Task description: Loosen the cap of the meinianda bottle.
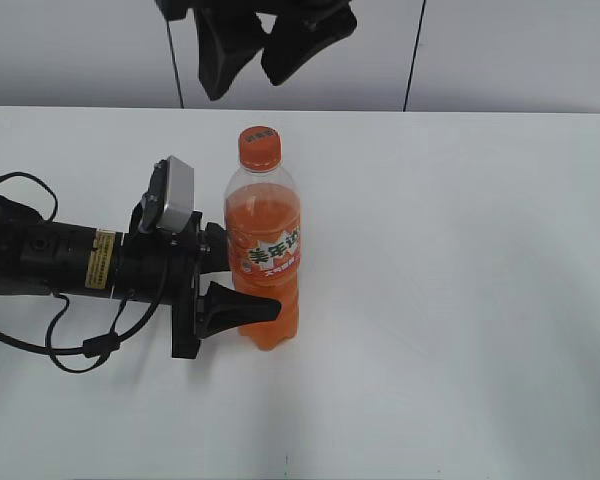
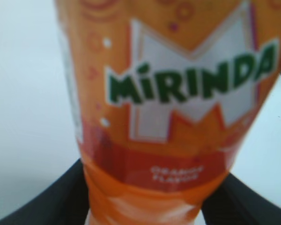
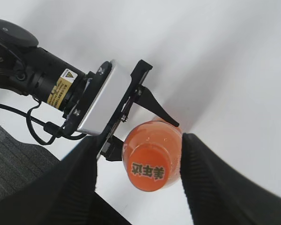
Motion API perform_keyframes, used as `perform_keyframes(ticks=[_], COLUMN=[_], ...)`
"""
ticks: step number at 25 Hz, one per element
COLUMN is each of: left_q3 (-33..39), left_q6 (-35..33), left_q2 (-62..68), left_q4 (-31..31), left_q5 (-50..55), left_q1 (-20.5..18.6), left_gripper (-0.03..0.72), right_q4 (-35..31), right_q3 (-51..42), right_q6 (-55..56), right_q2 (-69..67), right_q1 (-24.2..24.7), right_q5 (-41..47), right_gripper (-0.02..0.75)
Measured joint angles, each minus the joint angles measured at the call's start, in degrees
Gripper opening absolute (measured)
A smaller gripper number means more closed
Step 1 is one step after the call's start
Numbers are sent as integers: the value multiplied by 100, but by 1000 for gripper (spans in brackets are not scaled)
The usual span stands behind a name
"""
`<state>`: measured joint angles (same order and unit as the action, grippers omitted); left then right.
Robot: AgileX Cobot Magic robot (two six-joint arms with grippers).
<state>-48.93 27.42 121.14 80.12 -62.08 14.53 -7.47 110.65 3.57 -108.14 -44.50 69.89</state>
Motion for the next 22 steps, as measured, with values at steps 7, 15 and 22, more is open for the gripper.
perform_keyframes(ticks=[7,15,22], left_q3=[0,0,0], left_q6=[0,0,0], left_q2=[0,0,0], left_q4=[-5,-5,-5], left_q5=[6,12,12], left_q1=[0,0,0], left_gripper=[418,418,418], right_q4=[58,-103,8], right_q3=[17,-337,-348], right_q6=[0,-84,-126], right_q2=[-114,-147,-147], right_q1=[0,0,0], right_q5=[0,6,6], right_gripper=[426,390,376])
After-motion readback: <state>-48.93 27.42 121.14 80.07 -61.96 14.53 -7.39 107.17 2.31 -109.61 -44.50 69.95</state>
